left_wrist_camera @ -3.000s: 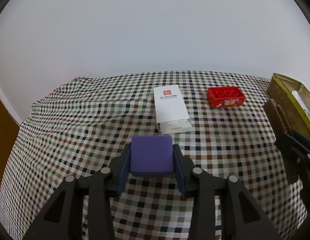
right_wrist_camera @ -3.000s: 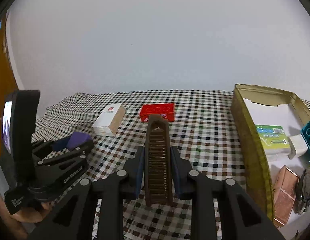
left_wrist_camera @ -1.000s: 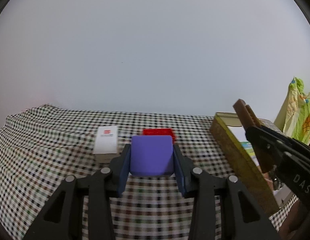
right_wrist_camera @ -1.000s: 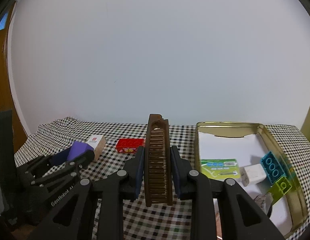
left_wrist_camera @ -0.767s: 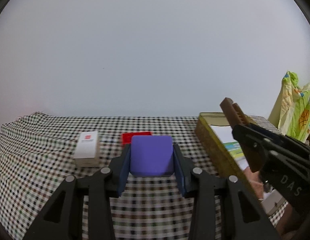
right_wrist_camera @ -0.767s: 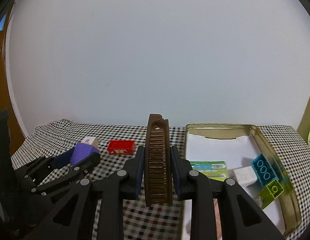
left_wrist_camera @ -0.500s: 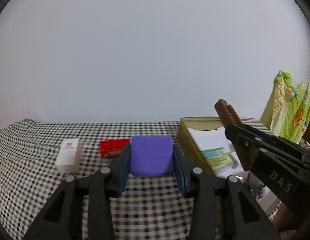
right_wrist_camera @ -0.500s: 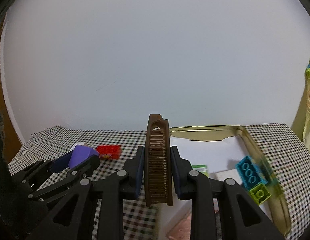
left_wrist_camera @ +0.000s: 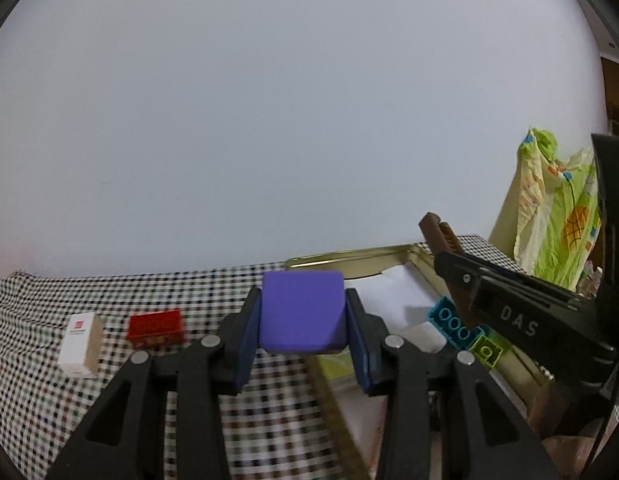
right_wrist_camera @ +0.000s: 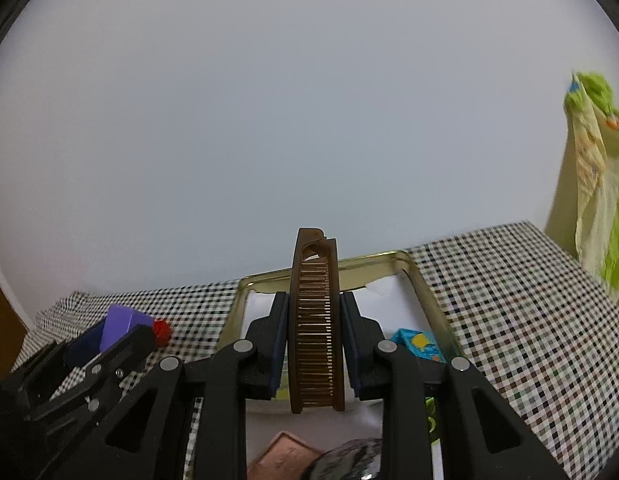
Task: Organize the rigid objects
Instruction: 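Carry the purple cap and brown comb over the tin with both grippers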
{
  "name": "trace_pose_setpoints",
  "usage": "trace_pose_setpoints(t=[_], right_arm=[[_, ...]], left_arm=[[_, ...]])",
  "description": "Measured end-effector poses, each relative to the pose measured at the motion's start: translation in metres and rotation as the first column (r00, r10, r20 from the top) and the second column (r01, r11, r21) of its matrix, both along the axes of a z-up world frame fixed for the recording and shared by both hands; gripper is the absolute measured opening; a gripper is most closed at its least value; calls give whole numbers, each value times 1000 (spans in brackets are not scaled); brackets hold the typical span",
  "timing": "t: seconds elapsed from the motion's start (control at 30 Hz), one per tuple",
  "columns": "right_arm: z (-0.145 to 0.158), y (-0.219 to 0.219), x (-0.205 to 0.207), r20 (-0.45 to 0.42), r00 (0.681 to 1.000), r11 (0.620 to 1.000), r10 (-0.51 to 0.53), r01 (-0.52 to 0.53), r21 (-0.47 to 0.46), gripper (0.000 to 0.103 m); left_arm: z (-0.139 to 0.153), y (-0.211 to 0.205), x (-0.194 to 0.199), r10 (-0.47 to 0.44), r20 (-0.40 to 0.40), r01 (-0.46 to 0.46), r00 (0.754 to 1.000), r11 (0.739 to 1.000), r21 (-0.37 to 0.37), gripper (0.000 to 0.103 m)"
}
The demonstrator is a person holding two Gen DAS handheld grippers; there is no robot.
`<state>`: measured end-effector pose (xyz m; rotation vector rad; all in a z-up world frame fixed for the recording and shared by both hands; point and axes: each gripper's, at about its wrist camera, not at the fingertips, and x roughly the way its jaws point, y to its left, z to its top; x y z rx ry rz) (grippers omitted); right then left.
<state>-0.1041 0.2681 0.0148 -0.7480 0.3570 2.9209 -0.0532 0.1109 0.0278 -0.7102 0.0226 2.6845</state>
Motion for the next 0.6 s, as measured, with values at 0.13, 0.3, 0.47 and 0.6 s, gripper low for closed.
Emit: trace_pose_setpoints(t=[0.13,0.3,0.47,0.6], right_arm=[[0,13,2,13,999,999,-30,30,-17,28],[-3,21,-4,37,998,999,-44,45,-24,28],[-14,30,-19,91,995,997,-46,51,-55,28],[-19,35,-25,122,992,995,-30,42,-91,28]], left_arm=[[1,17,-3,-26,17,26,1000,1000,-9,39],[-2,32,-16,-45,51,46,998,999,-13,39],[-11,38,-33,-36,105,41,994,998,-44,39],[-18,43,-45,-29,166,41,986,997,-66,39]])
